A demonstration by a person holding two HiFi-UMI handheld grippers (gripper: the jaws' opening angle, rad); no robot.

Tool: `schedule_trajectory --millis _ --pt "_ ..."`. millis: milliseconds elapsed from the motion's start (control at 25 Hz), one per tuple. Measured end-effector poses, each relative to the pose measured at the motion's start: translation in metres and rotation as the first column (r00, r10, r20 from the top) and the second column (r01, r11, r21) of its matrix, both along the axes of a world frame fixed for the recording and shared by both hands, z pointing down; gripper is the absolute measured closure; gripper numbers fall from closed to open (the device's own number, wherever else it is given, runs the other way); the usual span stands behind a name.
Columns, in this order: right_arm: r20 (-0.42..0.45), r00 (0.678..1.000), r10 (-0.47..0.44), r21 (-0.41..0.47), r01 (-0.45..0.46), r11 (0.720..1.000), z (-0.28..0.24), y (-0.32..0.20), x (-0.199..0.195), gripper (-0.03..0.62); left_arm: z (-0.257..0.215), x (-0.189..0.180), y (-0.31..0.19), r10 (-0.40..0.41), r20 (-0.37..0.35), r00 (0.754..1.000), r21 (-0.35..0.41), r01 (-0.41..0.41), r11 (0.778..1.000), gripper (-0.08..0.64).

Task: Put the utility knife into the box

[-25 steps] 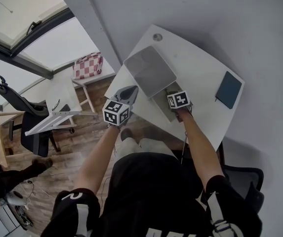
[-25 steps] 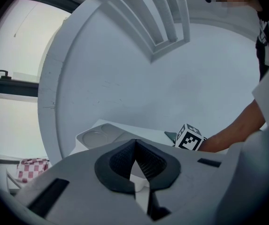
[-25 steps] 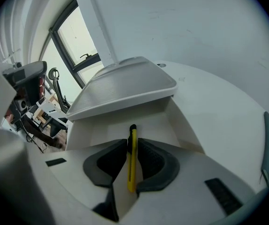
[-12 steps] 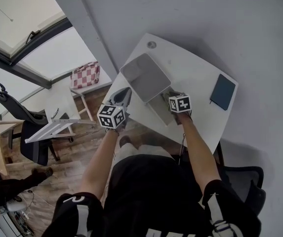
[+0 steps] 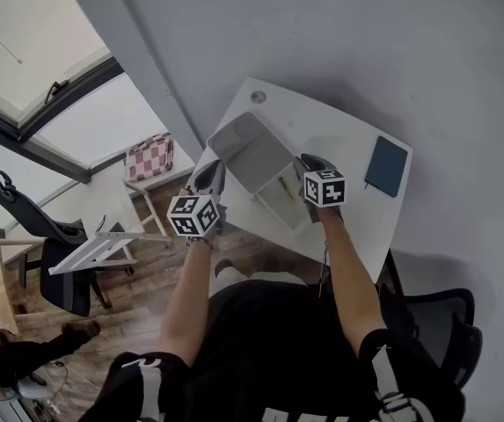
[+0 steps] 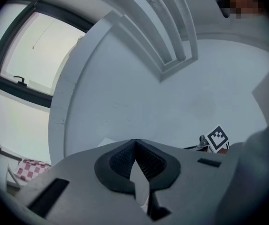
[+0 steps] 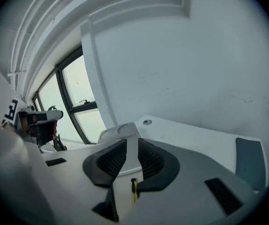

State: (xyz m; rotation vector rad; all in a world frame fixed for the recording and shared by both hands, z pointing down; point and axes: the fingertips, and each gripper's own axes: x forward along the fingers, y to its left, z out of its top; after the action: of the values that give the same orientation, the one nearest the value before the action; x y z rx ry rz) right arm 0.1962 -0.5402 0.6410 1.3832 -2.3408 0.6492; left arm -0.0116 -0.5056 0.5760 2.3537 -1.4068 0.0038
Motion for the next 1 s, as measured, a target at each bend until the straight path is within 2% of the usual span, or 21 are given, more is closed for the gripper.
schedule_trajectory --millis 120,360,520,800,1000 --pt "0.060 0.997 0.038 0.058 -0.041 0.997 -0.031 0.000 0.006 0.503 -0.016 0.007 0.001 0.011 0.005 1.000 0.019 -0.012 1.000 0.534" --pt "0.037 0.998 0.048 0.201 -0.055 0.978 -0.084 0.007 0.012 0.513 -0.048 0.015 -0.003 0.018 -0.048 0.999 0.049 -0.015 0.999 0.534" --pt "0.025 0.998 0.056 0.269 -0.061 0.961 -0.110 0.017 0.019 0.523 -0.065 0.022 -0.001 0.029 -0.017 0.999 0.084 -0.027 0.996 0.534" --pt "0.049 0.994 0.095 0.299 -0.106 0.948 -0.130 0.034 0.035 0.574 -0.085 0.035 0.003 0.040 0.028 0.999 0.138 -0.044 0.990 0.534" --pt "0.096 0.991 0.089 0.291 -0.113 0.950 -0.132 0.045 0.039 0.578 -0.089 0.045 0.008 0.053 0.058 0.997 0.152 -0.061 0.987 0.534"
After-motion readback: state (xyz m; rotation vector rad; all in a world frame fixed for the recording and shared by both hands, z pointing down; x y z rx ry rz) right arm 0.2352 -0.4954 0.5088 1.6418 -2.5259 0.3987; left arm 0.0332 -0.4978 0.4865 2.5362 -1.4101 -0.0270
